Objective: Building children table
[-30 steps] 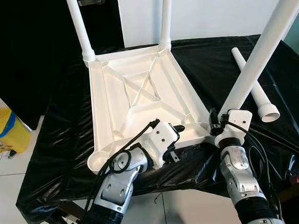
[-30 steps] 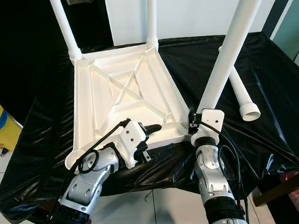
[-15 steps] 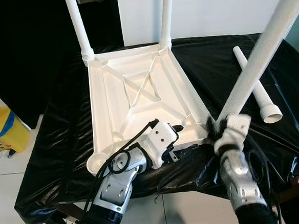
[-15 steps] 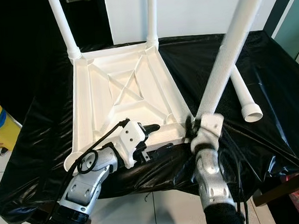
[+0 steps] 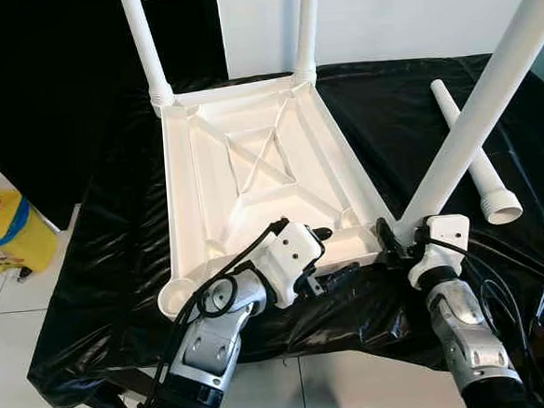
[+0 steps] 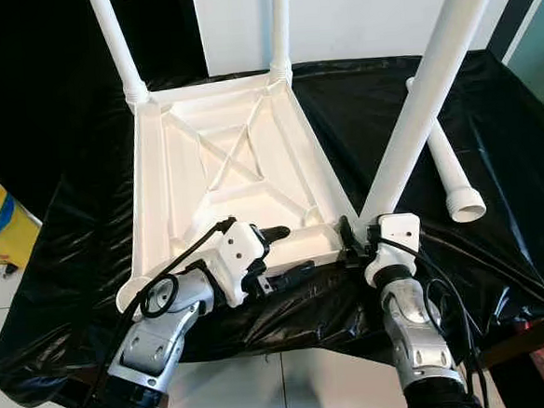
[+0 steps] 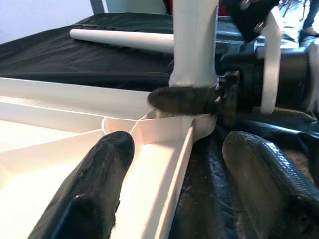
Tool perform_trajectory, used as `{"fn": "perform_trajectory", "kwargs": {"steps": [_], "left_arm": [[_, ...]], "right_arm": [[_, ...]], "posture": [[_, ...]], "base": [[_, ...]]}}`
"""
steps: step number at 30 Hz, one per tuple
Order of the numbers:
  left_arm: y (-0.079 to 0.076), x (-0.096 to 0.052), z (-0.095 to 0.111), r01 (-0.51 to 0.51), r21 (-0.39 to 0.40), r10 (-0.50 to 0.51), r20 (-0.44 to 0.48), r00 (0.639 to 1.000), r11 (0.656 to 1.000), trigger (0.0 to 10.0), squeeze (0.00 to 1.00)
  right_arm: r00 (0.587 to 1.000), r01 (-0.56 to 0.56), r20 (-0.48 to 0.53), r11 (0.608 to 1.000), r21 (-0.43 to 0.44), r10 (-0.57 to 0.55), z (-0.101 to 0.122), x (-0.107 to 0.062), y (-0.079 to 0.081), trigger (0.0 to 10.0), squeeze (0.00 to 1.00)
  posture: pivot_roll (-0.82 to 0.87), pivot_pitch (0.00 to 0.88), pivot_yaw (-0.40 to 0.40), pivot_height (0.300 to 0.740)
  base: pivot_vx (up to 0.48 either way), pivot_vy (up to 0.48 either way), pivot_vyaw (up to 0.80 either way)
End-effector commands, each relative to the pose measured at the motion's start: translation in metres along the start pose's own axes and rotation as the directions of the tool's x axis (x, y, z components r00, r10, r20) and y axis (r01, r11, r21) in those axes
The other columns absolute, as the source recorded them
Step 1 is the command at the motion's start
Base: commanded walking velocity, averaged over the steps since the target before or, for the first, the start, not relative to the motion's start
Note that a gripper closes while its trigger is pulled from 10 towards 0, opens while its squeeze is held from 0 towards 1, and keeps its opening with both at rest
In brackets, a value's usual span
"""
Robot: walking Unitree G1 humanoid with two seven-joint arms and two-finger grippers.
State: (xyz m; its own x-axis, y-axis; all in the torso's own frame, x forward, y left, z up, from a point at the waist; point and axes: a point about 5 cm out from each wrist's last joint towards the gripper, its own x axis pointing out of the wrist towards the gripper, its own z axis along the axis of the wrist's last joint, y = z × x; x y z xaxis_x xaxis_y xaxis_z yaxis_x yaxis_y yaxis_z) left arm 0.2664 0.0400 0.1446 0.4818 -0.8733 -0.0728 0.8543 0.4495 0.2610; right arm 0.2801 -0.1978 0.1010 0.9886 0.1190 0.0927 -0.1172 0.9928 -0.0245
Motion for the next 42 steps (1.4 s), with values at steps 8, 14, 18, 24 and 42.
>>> {"fn": "perform_trajectory", "kwargs": {"steps": [8,14,18,24,42], "left_arm": [[0.002,-0.004,0.002,-0.076,0.028,0.075,0.007,0.997,0.997,10.0,0.0],[-0.001,-0.008,-0.001,-0.019,0.042,0.019,-0.011,1.0,0.999,10.0,0.0],[-0.002,-0.009,-0.001,0.002,0.039,-0.001,-0.018,1.0,0.999,10.0,0.0],[-0.003,-0.01,-0.001,0.022,0.042,-0.021,-0.023,1.0,0.999,10.0,0.0],[-0.005,-0.013,-0.001,0.029,0.031,-0.028,-0.032,0.999,0.999,10.0,0.0]], "right_arm": [[0.982,-0.187,0.034,0.982,-0.029,0.188,0.012,0.003,-0.002,10.0,0.0],[0.959,-0.279,0.033,0.957,-0.074,0.282,0.021,0.011,-0.009,10.0,0.0],[0.949,-0.309,0.034,0.947,-0.092,0.313,0.024,0.015,-0.011,10.0,0.0],[0.932,-0.356,0.022,0.925,-0.13,0.362,0.027,0.026,-0.013,3.6,0.0],[0.944,-0.328,-0.049,0.941,-0.084,0.325,0.004,0.015,-0.015,10.0,0.0]], "posture": [[-0.02,0.046,-0.012,0.74],[-0.02,0.049,-0.007,0.74],[-0.02,0.049,-0.001,0.74],[-0.01,0.052,-0.001,0.74],[-0.01,0.057,0.005,0.74]], "base": [[0.0,0.0,0.0],[0.0,0.0,0.0],[0.0,0.0,0.0],[0.0,0.0,0.0],[0.0,0.0,0.0]]}}
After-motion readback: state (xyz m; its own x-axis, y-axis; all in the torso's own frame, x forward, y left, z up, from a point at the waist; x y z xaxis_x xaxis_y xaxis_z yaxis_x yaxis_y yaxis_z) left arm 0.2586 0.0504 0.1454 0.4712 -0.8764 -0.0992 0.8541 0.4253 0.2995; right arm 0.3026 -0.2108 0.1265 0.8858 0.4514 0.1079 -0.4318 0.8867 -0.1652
